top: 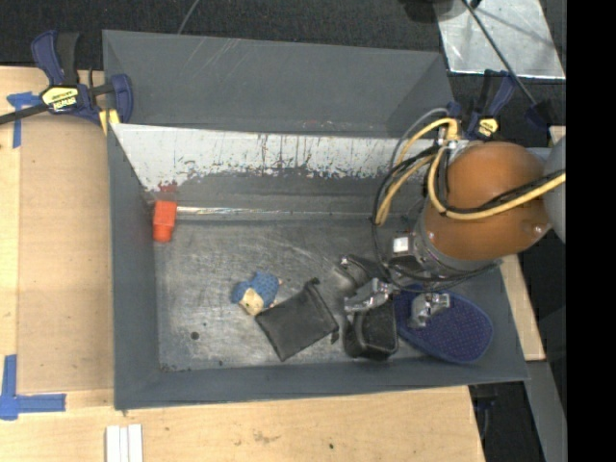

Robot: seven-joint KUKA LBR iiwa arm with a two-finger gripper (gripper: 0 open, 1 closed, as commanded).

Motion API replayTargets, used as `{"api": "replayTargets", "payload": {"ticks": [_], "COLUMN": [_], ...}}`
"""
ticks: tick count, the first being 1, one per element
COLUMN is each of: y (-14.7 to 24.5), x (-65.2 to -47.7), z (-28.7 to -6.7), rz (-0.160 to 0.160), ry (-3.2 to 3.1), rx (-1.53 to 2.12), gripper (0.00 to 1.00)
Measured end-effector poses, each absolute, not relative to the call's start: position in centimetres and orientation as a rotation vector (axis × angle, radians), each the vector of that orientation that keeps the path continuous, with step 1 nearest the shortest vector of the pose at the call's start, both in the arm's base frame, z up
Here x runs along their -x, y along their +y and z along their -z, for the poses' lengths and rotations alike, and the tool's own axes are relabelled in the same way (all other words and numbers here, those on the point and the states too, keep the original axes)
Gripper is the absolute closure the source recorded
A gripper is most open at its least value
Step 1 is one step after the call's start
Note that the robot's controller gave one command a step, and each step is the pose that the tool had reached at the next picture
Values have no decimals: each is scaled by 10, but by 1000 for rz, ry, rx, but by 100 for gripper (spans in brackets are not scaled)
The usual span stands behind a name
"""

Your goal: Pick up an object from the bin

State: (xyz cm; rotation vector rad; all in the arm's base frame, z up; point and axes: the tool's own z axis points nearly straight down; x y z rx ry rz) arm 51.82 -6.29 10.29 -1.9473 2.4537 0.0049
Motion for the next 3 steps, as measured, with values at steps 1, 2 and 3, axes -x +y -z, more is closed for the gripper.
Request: {"api": "replayTargets", "payload": {"ticks": [1,2,3], "y": [-61,-50,-37], "x": [-519,-505,-514], "z": [-104,-195,-210], "rz": [-6,3,-3], "ry": [2450,2444,2442], "rx": [1946,1966,1973], "gripper": [100,100,100]}}
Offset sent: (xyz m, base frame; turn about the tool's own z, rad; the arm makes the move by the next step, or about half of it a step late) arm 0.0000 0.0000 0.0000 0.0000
